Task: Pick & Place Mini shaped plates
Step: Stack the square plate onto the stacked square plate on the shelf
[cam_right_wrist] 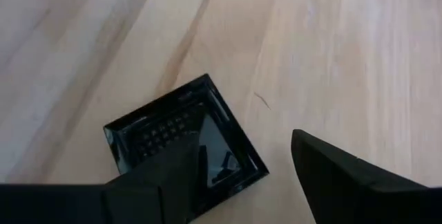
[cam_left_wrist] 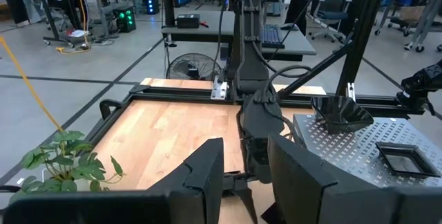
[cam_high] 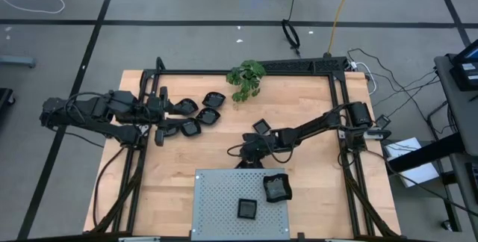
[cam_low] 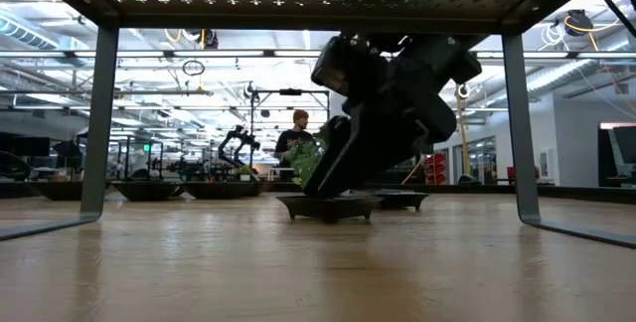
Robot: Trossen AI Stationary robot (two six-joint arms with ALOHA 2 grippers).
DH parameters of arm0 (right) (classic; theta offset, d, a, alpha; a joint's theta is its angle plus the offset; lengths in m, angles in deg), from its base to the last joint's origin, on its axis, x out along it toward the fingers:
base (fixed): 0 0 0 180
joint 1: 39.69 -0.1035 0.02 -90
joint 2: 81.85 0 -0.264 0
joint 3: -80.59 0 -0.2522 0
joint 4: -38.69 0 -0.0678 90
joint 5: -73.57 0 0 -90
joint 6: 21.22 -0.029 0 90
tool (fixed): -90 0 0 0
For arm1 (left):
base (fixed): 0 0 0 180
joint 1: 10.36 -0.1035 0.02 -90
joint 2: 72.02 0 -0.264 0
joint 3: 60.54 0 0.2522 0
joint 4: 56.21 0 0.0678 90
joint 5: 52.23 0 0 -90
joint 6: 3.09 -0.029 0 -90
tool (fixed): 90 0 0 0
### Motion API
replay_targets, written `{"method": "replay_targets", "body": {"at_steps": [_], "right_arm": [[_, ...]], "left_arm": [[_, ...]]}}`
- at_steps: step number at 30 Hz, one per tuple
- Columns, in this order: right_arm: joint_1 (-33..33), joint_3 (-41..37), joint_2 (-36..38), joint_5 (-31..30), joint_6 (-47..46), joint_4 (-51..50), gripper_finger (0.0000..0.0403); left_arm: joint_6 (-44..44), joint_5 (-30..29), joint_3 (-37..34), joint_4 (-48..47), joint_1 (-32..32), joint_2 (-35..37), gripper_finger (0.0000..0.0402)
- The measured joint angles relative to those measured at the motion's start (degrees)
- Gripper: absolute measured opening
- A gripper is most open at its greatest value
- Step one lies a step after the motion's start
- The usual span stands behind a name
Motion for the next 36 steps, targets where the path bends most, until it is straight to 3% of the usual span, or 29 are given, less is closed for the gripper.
{"method": "replay_targets", "body": {"at_steps": [8, 26, 32, 36], "right_arm": [[0.79, -0.03, -0.03, 0.44, 1.39, -1.41, 0.0211], [0.35, -0.03, -0.03, 2.16, 2.82, -1.43, 0.0060], [0.37, -0.03, -0.03, 2.22, 2.95, -1.20, 0.0031], [0.41, -0.01, -0.01, 0.02, 2.71, -1.23, 0.0036]], "left_arm": [[0.00, -0.01, 0.00, -0.02, 0.00, 0.00, 0.0120], [0.00, 0.00, 0.00, -0.02, 0.00, -0.01, 0.0120], [0.01, 0.00, 0.00, -0.02, -0.01, 0.00, 0.0120], [0.00, -0.01, 0.00, -0.02, 0.00, -0.01, 0.0120]]}}
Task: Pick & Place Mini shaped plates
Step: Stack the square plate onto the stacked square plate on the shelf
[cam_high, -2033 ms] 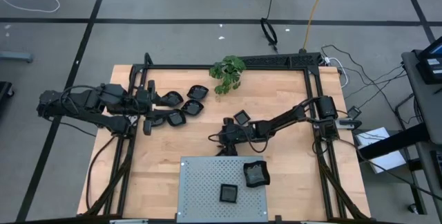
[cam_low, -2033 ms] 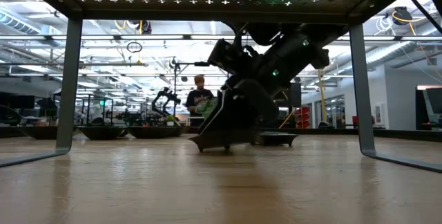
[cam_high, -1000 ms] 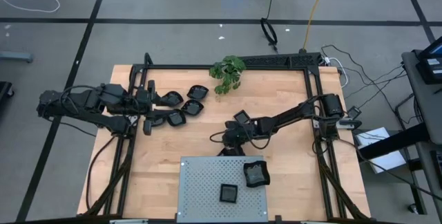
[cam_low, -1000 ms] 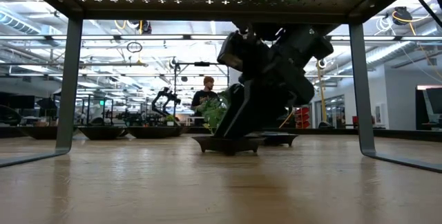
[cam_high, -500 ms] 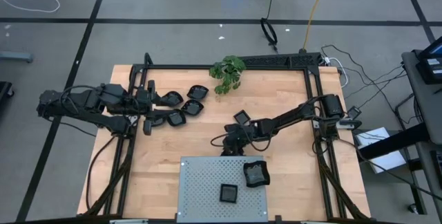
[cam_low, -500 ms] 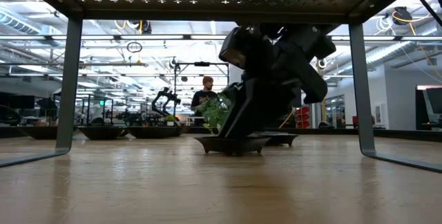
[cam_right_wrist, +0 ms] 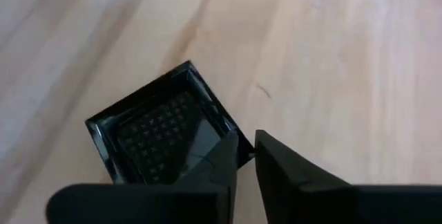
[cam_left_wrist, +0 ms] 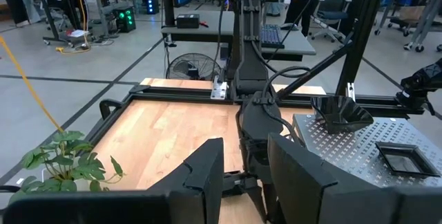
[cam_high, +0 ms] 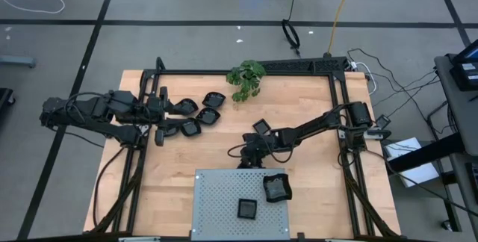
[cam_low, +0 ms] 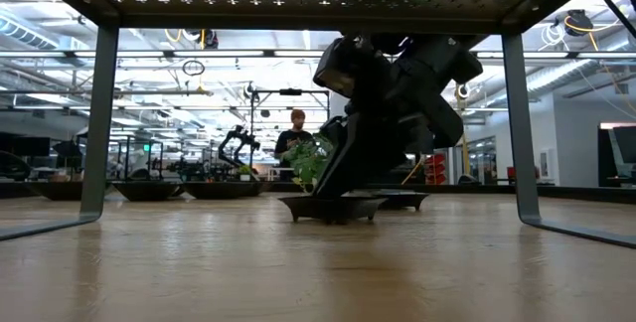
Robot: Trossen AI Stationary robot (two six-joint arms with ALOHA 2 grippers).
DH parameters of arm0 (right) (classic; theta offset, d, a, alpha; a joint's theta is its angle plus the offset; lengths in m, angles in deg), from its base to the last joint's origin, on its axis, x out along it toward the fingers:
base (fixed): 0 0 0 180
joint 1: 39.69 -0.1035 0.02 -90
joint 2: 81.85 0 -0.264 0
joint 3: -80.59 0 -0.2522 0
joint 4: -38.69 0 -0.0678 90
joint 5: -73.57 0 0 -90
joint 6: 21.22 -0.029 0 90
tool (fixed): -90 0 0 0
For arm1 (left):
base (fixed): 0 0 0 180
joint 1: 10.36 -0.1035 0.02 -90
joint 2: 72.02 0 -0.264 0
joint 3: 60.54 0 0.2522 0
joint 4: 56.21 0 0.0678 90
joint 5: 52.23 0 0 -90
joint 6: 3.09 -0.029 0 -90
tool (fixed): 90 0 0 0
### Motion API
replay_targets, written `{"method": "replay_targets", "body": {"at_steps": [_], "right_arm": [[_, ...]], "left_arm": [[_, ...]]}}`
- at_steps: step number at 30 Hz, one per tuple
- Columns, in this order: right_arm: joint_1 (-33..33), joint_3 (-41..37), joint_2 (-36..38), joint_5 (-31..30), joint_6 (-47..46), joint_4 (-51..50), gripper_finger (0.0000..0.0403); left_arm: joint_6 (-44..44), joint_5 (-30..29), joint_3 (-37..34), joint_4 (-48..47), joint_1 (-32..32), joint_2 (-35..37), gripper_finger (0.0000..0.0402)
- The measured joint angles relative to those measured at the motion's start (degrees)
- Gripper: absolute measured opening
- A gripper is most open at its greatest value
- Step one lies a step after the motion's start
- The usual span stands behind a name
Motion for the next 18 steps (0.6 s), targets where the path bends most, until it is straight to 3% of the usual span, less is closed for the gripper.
{"method": "replay_targets", "body": {"at_steps": [7, 13, 18], "right_arm": [[0.06, -0.02, 0.00, -8.66, -1.03, -0.61, 0.0099], [0.04, -0.02, 0.00, -8.29, 0.14, 0.11, 0.0143], [0.00, -0.02, 0.00, -8.24, 0.30, 0.19, 0.0152]], "left_arm": [[0.00, 0.01, 0.00, 0.00, 0.00, 0.01, 0.0120], [0.00, 0.00, 0.00, 0.00, 0.00, 0.00, 0.0120], [0.00, 0.01, 0.00, 0.00, 0.00, 0.00, 0.0120]]}}
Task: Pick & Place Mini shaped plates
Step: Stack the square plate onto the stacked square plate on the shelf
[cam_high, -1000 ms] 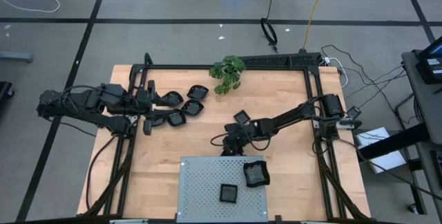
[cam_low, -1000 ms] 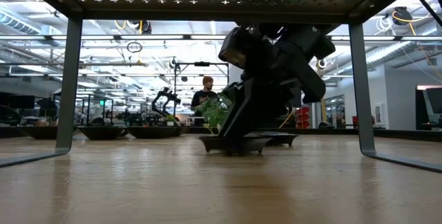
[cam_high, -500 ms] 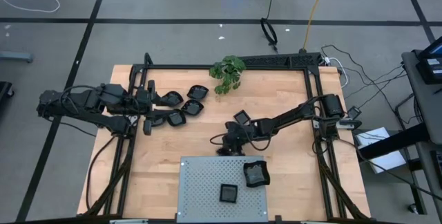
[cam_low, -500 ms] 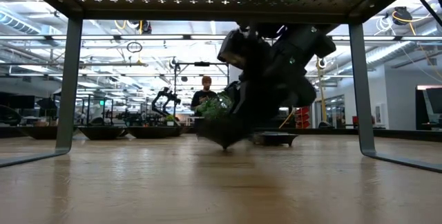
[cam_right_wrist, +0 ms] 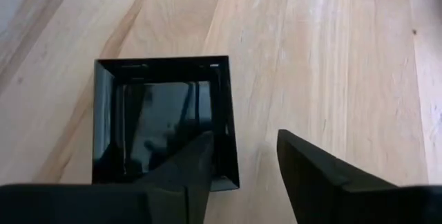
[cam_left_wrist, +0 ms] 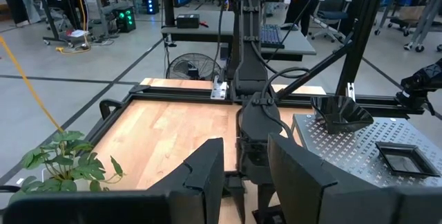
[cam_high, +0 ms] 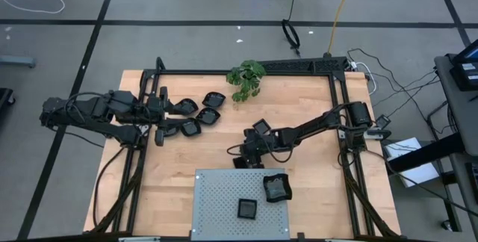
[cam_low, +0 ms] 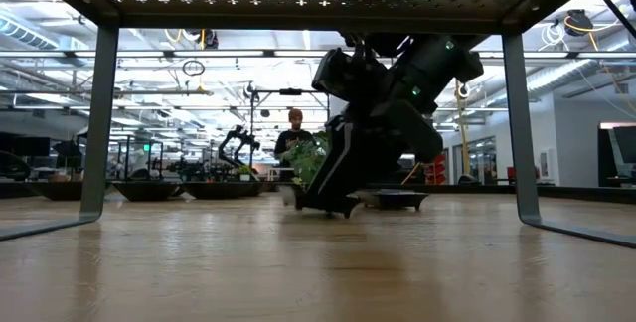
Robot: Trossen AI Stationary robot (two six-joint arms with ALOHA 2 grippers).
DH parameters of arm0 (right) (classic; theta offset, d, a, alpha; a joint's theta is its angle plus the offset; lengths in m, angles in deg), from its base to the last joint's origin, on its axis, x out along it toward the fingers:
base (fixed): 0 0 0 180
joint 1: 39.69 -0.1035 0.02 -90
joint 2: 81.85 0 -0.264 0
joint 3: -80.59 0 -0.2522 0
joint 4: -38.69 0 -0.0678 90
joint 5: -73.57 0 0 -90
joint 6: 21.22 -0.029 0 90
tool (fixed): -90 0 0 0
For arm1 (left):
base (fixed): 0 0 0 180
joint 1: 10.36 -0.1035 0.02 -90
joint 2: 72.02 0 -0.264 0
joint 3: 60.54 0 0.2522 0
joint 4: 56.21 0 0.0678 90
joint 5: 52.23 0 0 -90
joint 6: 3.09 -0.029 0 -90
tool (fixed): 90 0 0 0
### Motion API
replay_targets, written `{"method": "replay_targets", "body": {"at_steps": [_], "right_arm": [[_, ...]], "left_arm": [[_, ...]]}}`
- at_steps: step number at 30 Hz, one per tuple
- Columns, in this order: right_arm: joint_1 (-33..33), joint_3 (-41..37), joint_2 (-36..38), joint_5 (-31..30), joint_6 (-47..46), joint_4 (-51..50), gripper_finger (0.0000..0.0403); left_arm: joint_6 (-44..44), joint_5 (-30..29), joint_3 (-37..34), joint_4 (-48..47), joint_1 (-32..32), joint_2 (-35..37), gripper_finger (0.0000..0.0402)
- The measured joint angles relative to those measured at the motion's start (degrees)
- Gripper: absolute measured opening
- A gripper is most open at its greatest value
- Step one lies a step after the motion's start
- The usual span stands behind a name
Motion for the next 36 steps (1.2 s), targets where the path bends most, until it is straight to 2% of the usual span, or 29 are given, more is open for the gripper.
{"method": "replay_targets", "body": {"at_steps": [10, 17, 23, 27, 36], "right_arm": [[0.31, 0.00, 0.00, 0.32, 0.64, 0.76, 0.0154], [1.42, 0.00, 0.00, 8.67, -1.74, -0.37, 0.0153], [1.50, 0.00, 0.00, 8.94, -1.72, -0.43, 0.0148], [1.49, 0.00, 0.00, 8.61, -0.28, -0.83, 0.0117], [1.49, 0.00, 0.00, 8.58, -0.02, -0.40, 0.0019]], "left_arm": [[0.00, -0.02, 0.00, 0.00, -0.02, 0.00, 0.0120], [0.01, -0.02, 0.00, 0.00, -0.01, 0.01, 0.0120], [0.00, -0.02, 0.00, 0.00, -0.01, 0.01, 0.0120], [0.00, -0.01, 0.00, 0.00, -0.02, 0.02, 0.0120], [0.00, -0.02, 0.00, -0.02, 0.00, 0.02, 0.0120]]}}
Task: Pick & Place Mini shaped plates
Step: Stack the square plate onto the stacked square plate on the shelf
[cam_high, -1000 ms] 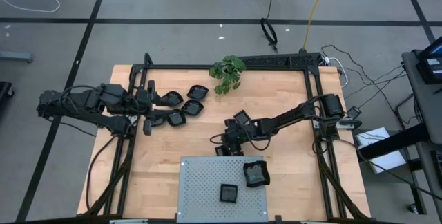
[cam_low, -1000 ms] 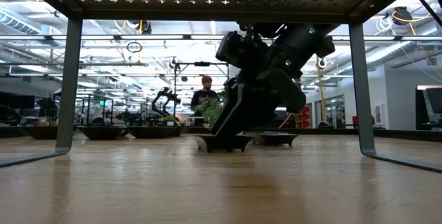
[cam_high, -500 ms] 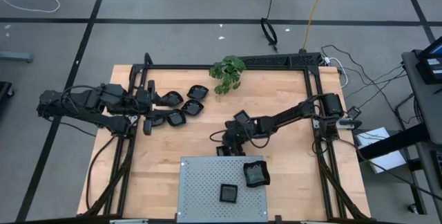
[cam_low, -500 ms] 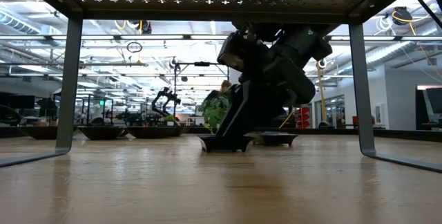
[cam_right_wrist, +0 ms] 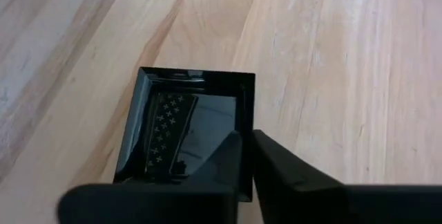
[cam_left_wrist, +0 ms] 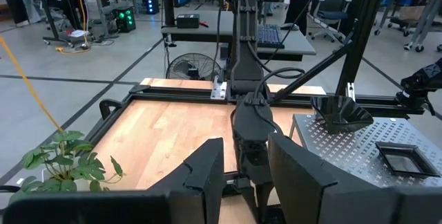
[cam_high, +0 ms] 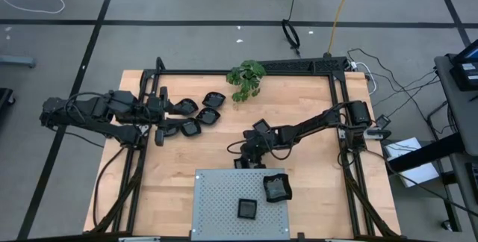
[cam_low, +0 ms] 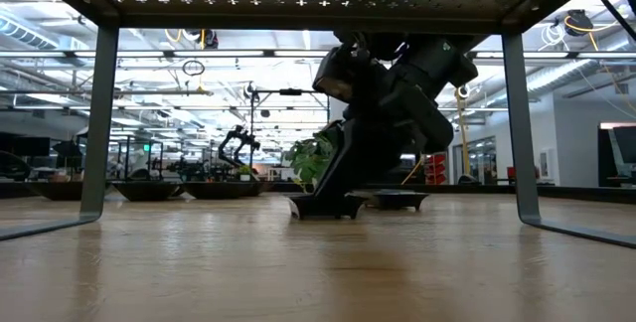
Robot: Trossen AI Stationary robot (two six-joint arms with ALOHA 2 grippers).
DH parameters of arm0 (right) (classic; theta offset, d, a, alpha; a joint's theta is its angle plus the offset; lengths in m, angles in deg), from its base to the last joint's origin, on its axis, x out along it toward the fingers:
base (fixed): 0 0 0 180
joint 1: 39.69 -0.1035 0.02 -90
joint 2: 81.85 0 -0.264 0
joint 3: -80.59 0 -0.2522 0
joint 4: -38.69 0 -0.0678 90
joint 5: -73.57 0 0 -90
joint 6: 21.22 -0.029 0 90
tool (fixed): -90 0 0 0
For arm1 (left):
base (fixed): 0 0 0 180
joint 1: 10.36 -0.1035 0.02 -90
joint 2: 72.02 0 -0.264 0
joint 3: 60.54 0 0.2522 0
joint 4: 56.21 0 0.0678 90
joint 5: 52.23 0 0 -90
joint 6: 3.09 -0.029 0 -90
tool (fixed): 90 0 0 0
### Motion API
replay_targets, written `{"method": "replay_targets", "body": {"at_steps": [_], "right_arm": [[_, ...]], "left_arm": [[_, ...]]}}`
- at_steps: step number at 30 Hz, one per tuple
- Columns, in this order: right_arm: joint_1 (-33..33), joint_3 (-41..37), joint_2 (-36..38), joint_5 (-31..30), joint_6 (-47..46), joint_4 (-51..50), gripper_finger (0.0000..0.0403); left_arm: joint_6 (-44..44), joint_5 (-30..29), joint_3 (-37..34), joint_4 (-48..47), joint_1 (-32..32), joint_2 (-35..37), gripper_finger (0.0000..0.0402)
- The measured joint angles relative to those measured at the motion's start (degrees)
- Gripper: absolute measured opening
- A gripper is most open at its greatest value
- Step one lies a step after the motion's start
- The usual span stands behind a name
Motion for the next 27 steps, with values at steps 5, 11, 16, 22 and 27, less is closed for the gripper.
{"method": "replay_targets", "body": {"at_steps": [5, 11, 16, 22, 27], "right_arm": [[0.00, 0.00, 0.00, 0.12, 0.07, 0.19, 0.0007], [0.00, 0.02, 0.00, 0.12, 1.04, 0.10, 0.0006], [-0.02, 0.00, 0.00, -1.43, 1.32, 0.67, 0.0004], [0.13, 0.02, 0.00, -4.49, 1.93, 0.83, 0.0002], [0.13, 0.02, 0.82, -4.50, 1.95, 1.47, 0.0001]], "left_arm": [[0.01, 0.01, 0.00, 0.02, -0.02, -0.02, 0.0120], [0.01, 0.02, 0.00, 0.02, 0.00, -0.01, 0.0120], [0.00, 0.02, 0.00, 0.02, 0.00, -0.01, 0.0120], [0.00, 0.02, 0.00, 0.02, 0.00, -0.02, 0.0120], [0.00, 0.02, 0.00, 0.02, -0.02, 0.00, 0.0120]]}}
